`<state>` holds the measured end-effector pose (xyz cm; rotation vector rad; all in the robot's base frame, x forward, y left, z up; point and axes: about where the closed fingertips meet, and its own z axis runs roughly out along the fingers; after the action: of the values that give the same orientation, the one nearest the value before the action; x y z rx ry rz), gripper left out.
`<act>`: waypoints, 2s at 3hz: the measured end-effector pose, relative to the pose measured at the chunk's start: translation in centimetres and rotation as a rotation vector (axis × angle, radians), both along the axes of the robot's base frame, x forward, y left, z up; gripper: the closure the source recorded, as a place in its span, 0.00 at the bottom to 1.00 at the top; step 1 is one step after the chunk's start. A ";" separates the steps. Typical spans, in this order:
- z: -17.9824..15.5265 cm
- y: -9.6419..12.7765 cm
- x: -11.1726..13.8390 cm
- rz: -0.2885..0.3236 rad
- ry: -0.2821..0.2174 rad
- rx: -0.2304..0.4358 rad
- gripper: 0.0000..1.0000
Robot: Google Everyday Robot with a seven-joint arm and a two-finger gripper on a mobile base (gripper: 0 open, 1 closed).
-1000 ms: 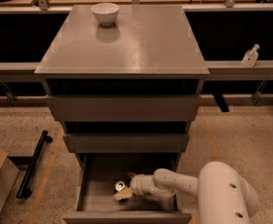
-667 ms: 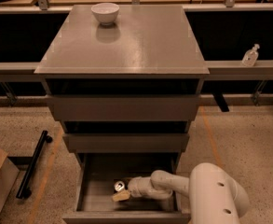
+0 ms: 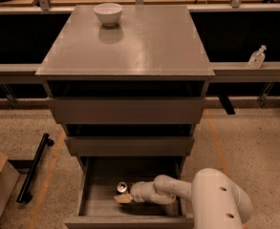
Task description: Pick pepsi can from bottom drawer and place on counter
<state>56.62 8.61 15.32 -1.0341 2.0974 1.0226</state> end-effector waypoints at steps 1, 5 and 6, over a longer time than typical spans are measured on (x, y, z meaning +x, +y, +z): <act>2.1 0.5 0.3 0.010 -0.028 0.011 0.98; 18.5 -3.3 1.3 0.161 -0.045 0.113 1.00; 23.2 -5.3 2.2 0.206 -0.067 0.135 1.00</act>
Offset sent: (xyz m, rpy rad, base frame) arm 0.0148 0.0025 0.1034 0.0506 -0.0977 0.0708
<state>58.83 3.33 38.53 -1.2173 1.8697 1.1939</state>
